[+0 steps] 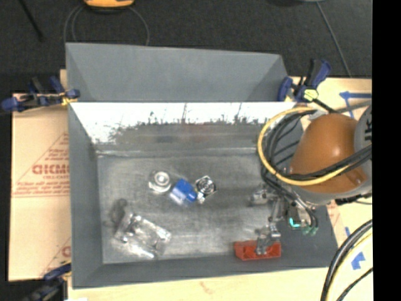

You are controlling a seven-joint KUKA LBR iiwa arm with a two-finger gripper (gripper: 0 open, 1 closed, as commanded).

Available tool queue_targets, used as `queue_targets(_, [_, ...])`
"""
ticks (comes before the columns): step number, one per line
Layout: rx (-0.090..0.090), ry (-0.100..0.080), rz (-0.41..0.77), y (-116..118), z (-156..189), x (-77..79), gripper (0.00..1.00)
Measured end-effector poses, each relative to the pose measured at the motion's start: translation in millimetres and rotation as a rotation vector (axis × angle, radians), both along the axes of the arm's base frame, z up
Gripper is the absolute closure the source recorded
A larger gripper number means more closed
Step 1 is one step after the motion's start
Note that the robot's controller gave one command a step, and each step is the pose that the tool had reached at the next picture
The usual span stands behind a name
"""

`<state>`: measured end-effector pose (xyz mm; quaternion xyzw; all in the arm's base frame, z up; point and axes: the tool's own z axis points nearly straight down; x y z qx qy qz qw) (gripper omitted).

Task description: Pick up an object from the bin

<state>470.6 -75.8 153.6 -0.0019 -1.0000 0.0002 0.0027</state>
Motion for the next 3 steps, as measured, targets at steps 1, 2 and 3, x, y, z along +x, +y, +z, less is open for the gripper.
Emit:
queue_targets(1, [-0.004, -0.028, 0.4, -2.2, -76.9, 15.1, 0.0])
queue_targets(2, [-0.005, -0.02, 0.403, -3.6, -76.7, 13.4, 1.0])
queue_targets(3, [-0.003, -0.017, 0.396, 10.1, 82.7, 25.8, 1.0])
